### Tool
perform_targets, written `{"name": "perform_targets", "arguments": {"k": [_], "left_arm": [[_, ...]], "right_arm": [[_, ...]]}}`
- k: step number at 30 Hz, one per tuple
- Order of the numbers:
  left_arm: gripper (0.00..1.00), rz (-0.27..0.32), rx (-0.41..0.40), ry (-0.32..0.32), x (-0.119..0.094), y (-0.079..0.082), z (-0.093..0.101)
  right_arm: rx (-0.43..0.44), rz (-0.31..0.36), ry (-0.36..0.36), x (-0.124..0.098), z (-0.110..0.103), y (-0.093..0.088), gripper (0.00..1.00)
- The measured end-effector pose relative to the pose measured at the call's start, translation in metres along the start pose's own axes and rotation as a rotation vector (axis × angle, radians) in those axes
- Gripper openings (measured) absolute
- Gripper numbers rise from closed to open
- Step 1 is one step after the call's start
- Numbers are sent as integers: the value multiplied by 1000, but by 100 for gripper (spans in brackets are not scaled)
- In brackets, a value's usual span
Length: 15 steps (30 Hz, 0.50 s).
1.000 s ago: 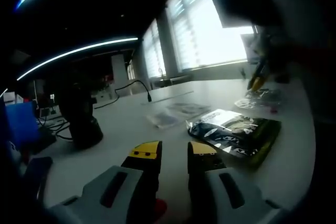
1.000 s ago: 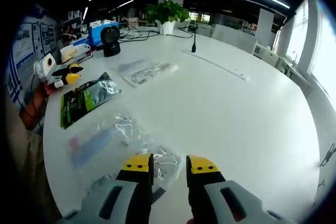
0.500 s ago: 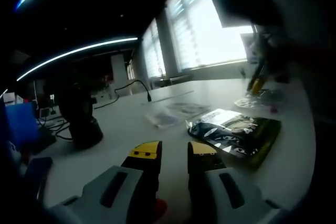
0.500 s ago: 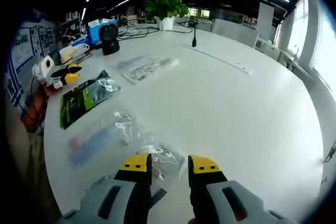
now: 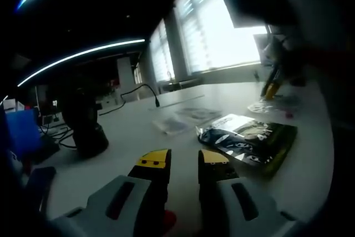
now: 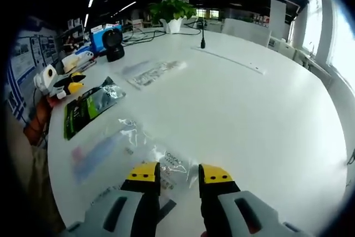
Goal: Clip sheet goods on table flip sheet goods clip sheet goods scan sheet goods put sheet goods back to table
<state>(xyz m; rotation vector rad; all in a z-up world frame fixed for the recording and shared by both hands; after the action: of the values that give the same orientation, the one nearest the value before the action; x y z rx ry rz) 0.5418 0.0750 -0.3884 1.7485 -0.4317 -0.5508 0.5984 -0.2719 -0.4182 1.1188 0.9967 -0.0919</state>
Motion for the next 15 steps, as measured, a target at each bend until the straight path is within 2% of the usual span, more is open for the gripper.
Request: {"name": "perform_targets", "arguments": {"k": [10, 15], "left_arm": [[13, -7, 5, 4, 0, -1, 0], [13, -8, 9, 5, 0, -1, 0]], "right_arm": [[11, -1, -32, 0, 5, -1, 30], [-7, 15, -10, 0, -2, -1, 21]]}}
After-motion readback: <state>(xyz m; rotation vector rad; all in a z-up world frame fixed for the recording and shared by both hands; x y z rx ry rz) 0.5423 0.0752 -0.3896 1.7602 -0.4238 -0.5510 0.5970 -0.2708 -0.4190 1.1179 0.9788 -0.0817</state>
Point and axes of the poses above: the point that each gripper's makers call its tool centre point, and the gripper's own axes: x roughly forward along the fingers, z roughly to its right, y roughly out of its top, the point moved 1 cm from there along -x, roughly backward along the fingers, and after that the axes turned 6 degrees about -y, right-handed, at the moved point
